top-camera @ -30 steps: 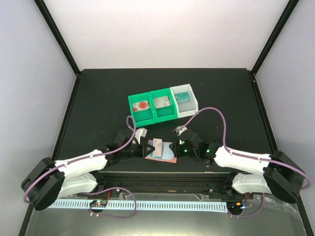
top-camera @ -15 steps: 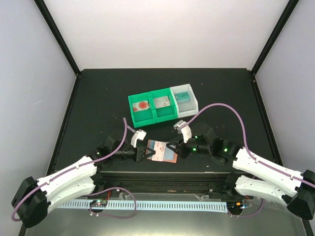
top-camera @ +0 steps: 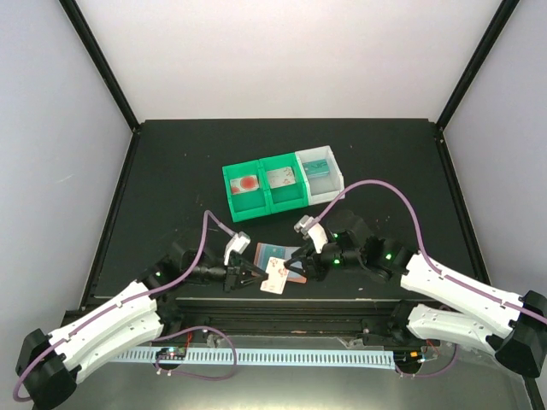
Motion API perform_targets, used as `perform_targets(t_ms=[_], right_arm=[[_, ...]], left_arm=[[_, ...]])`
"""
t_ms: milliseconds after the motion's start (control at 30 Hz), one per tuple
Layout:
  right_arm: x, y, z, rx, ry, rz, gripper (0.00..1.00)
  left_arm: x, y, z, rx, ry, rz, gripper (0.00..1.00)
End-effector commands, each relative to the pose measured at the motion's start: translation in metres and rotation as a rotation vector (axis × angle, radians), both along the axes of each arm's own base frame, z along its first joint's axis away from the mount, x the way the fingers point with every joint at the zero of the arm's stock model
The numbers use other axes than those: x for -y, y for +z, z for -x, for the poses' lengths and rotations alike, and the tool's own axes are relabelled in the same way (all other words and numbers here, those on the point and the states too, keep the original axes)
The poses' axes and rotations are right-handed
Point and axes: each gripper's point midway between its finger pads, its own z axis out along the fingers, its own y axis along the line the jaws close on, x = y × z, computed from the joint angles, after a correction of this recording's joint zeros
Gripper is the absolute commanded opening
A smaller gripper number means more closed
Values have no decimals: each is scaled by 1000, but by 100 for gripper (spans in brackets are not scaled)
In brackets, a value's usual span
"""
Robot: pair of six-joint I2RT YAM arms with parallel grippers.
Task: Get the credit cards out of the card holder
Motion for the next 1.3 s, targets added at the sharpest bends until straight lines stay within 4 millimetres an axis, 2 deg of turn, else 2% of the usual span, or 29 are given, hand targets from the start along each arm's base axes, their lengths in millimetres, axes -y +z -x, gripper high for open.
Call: perform_targets(t_ms=[0,167,333,500,600,700,733,833,967,1033,1067,1167,1267], right_arm=[[-2,15,10,6,57,-42,39],[-5,22,21,-13,110,-92,32],[-5,22,24,-17,124,-101,14],[-8,24,30,-33,165,-123,2],[-10,27,33,-37,186,-140,1],[-12,29,31,-37,179,-149,1],[-12,30,28,-34,164,-148,1],[-10,28,20,-32,115,-139,1],[-8,31,12,-14,61,-158,1],[-5,32,6,-2,26,-157,1],[-4,33,1,9,4,-153,1],[1,36,-15,42,-79,-129,1],[13,37,-42,88,-235,-69,1]], left_arm=[[0,20,11,47,-78,46,2],[1,23,16,50,-110,66,2],[1,22,16,56,-110,67,2],[1,21,14,59,-98,63,2],[0,21,11,59,-80,51,4],[-1,21,7,66,-45,38,19],[-2,20,5,67,-28,33,27],[-6,22,-6,89,48,4,58],[-15,26,-19,113,147,-45,80],[-21,28,-27,129,212,-73,95],[-25,29,-31,136,247,-86,98],[-37,31,-45,150,365,-114,99],[-49,35,-55,172,461,-125,99]])
